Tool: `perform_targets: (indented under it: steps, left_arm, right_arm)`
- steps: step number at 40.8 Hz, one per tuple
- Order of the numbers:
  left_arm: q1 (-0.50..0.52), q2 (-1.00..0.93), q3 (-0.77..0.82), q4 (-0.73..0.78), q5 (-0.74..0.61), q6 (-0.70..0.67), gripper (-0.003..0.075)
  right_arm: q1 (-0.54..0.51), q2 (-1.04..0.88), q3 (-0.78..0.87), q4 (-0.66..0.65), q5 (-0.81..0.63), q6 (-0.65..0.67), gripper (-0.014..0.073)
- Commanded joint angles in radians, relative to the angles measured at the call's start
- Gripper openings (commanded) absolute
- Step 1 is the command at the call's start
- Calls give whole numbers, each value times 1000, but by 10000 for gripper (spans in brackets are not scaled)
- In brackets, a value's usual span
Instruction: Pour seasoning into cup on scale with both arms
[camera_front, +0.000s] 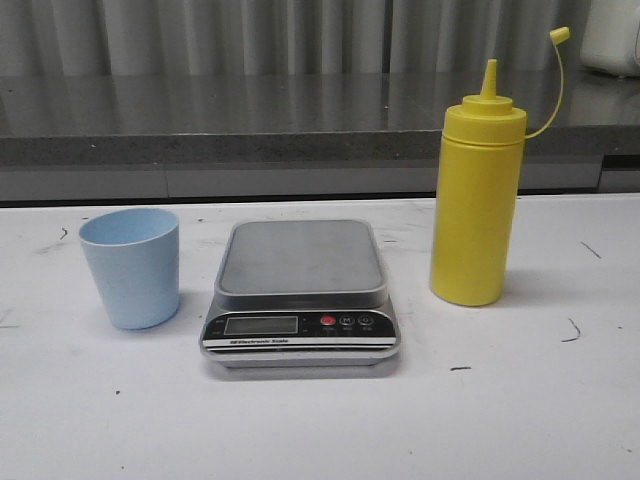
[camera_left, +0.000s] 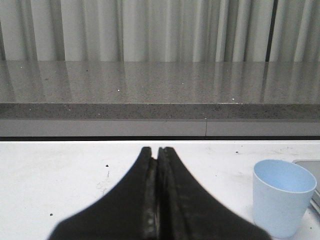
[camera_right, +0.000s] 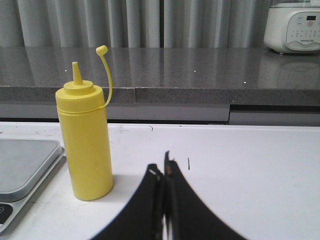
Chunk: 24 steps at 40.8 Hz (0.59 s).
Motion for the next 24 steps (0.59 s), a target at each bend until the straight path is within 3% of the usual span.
perform_targets:
  steps: [1, 19, 24]
  left_arm:
    - [0, -23, 15, -10, -80, -5, -20]
    - [0, -23, 15, -10, -83, -5, -20]
    - [0, -23, -25, -60, -87, -5, -20]
  right_arm:
    - [0, -19, -4, -1, -82, -10, -118]
    - [0, -19, -5, 7, -87, -5, -118]
    - [0, -19, -57, 21, -29, 3, -118]
